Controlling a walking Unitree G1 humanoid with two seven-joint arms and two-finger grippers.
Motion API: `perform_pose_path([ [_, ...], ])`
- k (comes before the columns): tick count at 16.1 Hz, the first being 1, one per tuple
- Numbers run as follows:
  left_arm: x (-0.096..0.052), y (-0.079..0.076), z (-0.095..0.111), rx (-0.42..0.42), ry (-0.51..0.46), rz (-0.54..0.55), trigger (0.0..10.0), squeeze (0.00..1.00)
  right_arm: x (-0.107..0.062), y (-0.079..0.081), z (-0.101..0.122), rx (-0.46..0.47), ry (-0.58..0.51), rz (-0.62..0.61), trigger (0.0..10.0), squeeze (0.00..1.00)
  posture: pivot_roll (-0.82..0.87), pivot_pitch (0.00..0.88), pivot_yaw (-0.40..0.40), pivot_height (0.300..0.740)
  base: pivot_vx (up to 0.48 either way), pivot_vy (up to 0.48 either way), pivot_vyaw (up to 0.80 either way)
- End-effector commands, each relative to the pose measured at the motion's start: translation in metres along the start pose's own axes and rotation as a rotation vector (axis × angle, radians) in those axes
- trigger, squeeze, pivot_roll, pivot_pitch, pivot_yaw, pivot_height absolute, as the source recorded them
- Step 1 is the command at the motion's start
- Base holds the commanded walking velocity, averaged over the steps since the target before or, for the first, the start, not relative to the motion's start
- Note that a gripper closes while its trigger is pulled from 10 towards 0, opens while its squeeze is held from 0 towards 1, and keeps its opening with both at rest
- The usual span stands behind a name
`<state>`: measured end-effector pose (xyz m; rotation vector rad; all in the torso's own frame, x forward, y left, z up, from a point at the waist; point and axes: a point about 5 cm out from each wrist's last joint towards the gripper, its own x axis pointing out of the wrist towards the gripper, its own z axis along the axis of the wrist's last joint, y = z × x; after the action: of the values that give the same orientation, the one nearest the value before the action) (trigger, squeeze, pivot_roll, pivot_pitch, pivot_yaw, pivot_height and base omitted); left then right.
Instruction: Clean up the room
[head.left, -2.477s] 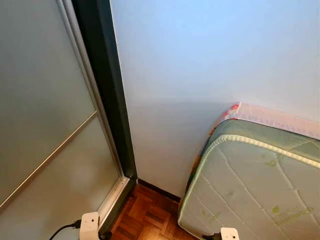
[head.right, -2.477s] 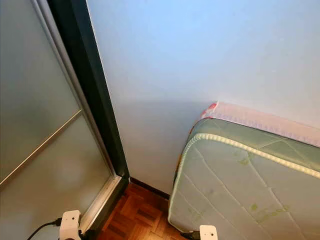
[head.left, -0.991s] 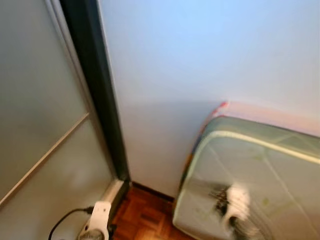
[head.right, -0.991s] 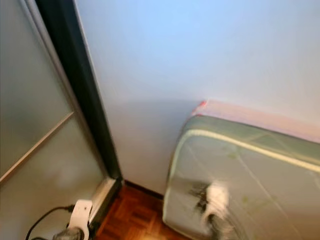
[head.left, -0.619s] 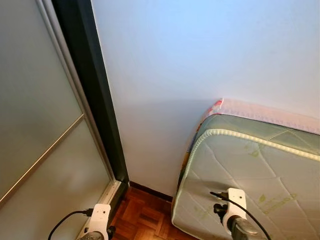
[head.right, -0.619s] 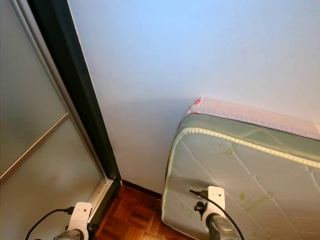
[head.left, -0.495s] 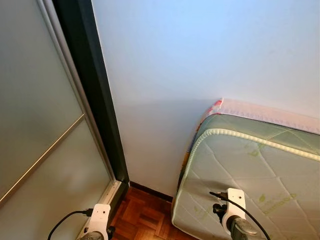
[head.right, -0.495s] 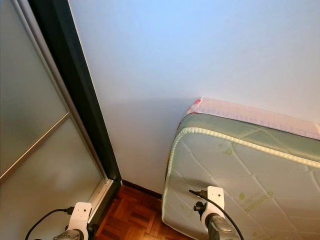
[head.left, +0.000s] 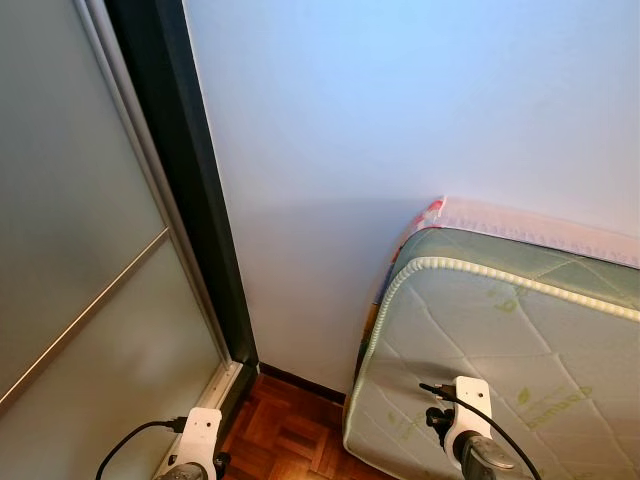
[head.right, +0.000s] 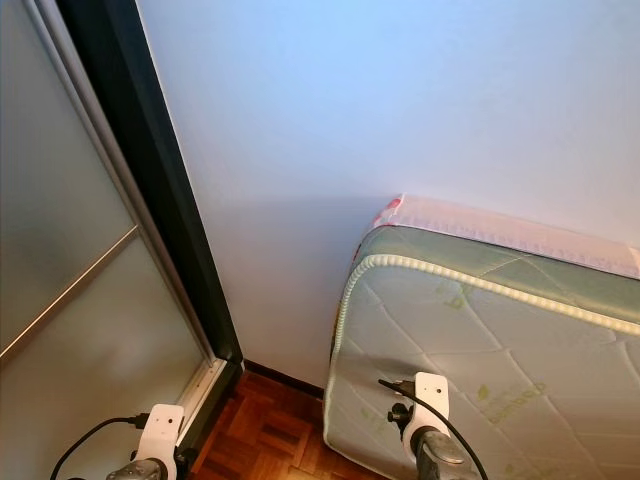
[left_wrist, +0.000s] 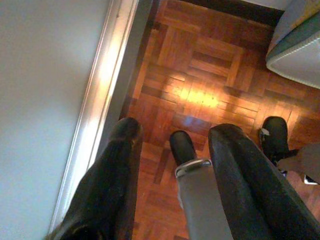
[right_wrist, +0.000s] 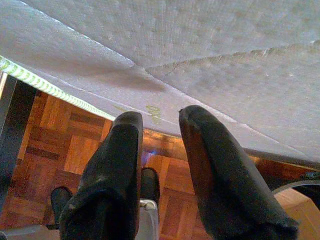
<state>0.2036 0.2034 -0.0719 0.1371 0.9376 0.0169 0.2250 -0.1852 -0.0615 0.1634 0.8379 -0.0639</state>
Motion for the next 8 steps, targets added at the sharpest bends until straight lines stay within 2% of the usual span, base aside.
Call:
perform_pose_path([
  [1,-0.0010,0.0019,-0.0069,0.007,0.025,0.004,10.0,0.00,-0.0009,-0.0027,-0.0032,0.003,0.006,-0.008,10.0,0.00,-0.15,0.000,-0.060,0.740,0.000,0.000,0.00],
  [4,-0.0010,0.0017,-0.0070,0.006,0.025,0.003,10.0,0.00,-0.0010,-0.0027,-0.0035,0.000,0.008,-0.007,10.0,0.00,-0.15,0.000,-0.060,0.740,0.000,0.000,0.00],
  [8,-0.0010,0.0018,-0.0067,0.003,0.023,0.003,10.0,0.00,-0.0010,-0.0028,-0.0035,-0.001,0.009,-0.007,10.0,0.00,-0.15,0.000,-0.061,0.740,-0.277,0.000,0.00],
])
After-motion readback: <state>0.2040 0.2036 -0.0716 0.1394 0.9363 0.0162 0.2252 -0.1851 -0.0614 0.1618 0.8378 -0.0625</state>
